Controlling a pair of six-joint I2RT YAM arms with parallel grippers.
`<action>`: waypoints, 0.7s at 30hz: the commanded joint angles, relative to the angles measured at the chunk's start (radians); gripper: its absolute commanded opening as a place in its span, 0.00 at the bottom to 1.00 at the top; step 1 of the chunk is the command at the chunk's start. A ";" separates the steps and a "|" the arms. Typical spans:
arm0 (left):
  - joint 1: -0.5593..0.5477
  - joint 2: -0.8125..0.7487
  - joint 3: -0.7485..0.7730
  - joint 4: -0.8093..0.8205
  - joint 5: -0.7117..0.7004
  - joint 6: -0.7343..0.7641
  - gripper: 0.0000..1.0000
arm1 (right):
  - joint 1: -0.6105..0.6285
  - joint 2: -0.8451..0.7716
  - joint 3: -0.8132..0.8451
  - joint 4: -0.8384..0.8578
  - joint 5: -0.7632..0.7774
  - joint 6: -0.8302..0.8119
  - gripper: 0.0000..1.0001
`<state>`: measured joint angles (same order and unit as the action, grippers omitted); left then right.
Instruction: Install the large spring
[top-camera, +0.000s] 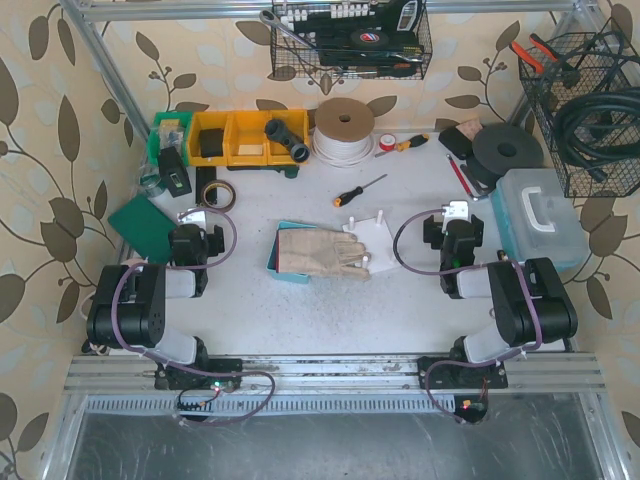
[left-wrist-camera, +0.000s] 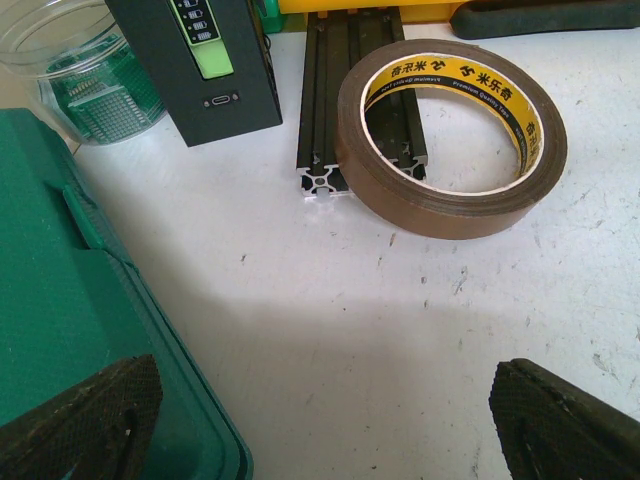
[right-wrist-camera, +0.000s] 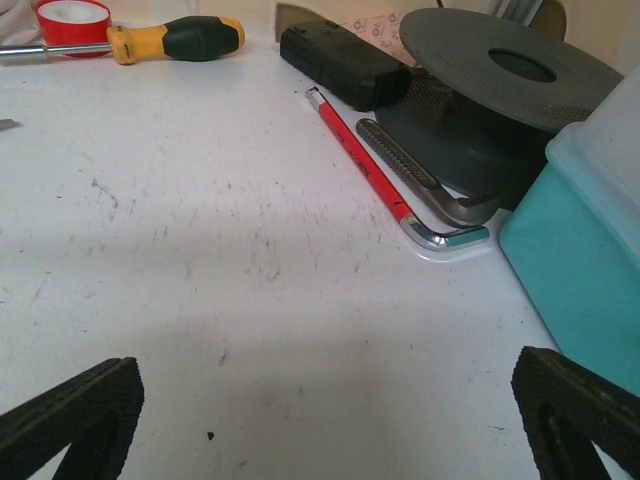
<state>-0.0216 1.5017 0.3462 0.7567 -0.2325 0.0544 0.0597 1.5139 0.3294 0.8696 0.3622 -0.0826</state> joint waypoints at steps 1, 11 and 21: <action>-0.009 -0.010 0.019 0.018 -0.007 -0.004 0.92 | 0.005 -0.009 0.022 0.002 -0.005 0.000 1.00; -0.011 -0.010 0.022 0.018 -0.009 -0.002 0.92 | 0.004 -0.012 0.022 0.004 -0.005 0.000 1.00; -0.011 -0.009 0.022 0.016 -0.009 -0.002 0.92 | 0.006 -0.013 0.017 0.010 -0.001 -0.002 1.00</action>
<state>-0.0216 1.5017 0.3462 0.7567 -0.2329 0.0544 0.0597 1.5139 0.3294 0.8700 0.3622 -0.0826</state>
